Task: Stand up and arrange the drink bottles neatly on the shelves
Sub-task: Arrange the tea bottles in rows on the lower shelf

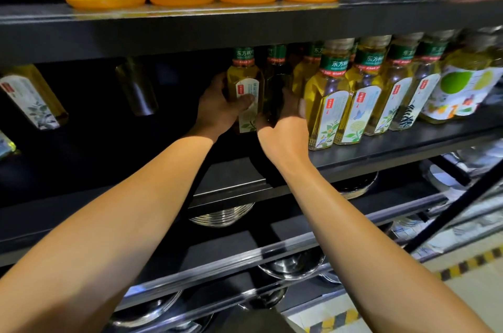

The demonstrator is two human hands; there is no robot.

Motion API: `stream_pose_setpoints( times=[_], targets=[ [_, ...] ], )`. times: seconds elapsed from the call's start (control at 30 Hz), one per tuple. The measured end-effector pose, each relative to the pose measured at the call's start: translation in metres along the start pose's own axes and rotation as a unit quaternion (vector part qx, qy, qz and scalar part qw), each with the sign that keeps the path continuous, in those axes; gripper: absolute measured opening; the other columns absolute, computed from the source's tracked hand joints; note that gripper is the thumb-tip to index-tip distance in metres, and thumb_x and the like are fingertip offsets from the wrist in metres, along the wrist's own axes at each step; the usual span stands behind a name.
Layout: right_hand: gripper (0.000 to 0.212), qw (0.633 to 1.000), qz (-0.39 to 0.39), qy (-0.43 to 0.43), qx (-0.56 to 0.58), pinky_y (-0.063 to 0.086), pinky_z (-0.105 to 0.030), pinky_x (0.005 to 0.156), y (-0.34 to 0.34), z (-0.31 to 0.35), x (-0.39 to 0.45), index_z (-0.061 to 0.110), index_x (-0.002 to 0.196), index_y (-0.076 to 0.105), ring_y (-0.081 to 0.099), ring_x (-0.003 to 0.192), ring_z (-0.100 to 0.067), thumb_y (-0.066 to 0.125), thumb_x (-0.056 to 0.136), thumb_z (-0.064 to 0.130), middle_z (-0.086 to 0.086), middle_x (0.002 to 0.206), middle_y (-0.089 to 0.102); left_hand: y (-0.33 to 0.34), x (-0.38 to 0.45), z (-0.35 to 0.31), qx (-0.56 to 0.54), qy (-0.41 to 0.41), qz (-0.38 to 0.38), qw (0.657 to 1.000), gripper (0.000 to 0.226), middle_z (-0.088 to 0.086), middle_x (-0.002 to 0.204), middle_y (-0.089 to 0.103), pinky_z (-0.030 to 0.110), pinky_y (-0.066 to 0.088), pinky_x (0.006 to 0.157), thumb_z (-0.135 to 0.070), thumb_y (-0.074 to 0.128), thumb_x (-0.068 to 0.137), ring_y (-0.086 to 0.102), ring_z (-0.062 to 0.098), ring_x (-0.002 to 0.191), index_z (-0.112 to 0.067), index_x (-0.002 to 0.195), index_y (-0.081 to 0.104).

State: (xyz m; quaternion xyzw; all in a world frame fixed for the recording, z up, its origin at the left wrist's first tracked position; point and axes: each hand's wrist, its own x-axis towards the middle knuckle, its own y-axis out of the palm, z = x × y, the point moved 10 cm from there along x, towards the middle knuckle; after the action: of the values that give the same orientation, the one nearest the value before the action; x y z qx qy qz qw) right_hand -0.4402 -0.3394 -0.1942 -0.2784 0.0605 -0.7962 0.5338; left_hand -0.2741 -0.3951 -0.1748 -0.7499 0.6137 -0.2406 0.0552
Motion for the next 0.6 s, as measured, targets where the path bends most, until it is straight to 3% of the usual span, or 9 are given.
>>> stream_pose_setpoints(
  times=[0.23,0.33,0.4,0.5,0.6],
  targets=[
    [0.074,1.000,0.019,-0.006,-0.018,0.048,-0.041,0.101,-0.005,0.007,-0.012,0.017,0.146,0.037,0.048,0.127,-0.028,0.065,0.078,0.021,-0.004,0.151,0.032,0.000,-0.003,-0.004,0.015,0.006,0.010,1.000,0.061,-0.006,0.134,0.059,0.033,0.050,0.094,-0.033,0.074,0.085,0.056,0.016,0.123,-0.030,0.139,0.046],
    [0.055,0.998,0.034,-0.013,-0.053,0.050,-0.041,0.096,-0.002,0.015,-0.021,0.010,0.134,0.049,0.050,0.119,-0.031,0.063,0.083,0.023,-0.011,0.136,0.046,-0.014,-0.011,-0.001,0.040,0.014,0.009,0.999,0.070,-0.006,0.140,0.054,0.030,0.045,0.097,-0.038,0.074,0.084,0.052,0.015,0.127,-0.028,0.146,0.040],
    [0.042,0.996,0.057,-0.023,-0.068,0.051,-0.039,0.090,0.007,0.026,-0.028,0.008,0.125,0.055,0.053,0.113,-0.032,0.062,0.088,0.027,-0.013,0.123,0.055,-0.037,-0.021,0.007,0.065,0.013,-0.007,0.998,0.071,-0.004,0.141,0.054,0.026,0.042,0.099,-0.039,0.072,0.086,0.052,0.014,0.126,-0.026,0.147,0.039],
    [0.051,0.991,0.094,-0.087,-0.044,0.047,-0.037,0.097,0.036,0.056,-0.038,0.020,0.138,0.047,0.050,0.122,-0.029,0.061,0.091,0.032,-0.008,0.137,0.048,-0.093,-0.042,0.026,0.103,0.001,-0.059,0.993,0.060,-0.005,0.130,0.060,0.017,0.041,0.093,-0.034,0.071,0.086,0.058,0.010,0.115,-0.023,0.141,0.049],
    [0.057,0.981,0.143,-0.123,-0.037,0.043,-0.033,0.097,0.086,0.081,-0.040,0.024,0.142,0.043,0.049,0.124,-0.026,0.064,0.090,0.035,-0.005,0.139,0.045,-0.162,-0.064,0.049,0.161,-0.020,-0.120,0.979,0.054,0.001,0.128,0.062,0.020,0.039,0.098,-0.034,0.072,0.086,0.057,0.017,0.120,-0.019,0.135,0.055]
  ],
)
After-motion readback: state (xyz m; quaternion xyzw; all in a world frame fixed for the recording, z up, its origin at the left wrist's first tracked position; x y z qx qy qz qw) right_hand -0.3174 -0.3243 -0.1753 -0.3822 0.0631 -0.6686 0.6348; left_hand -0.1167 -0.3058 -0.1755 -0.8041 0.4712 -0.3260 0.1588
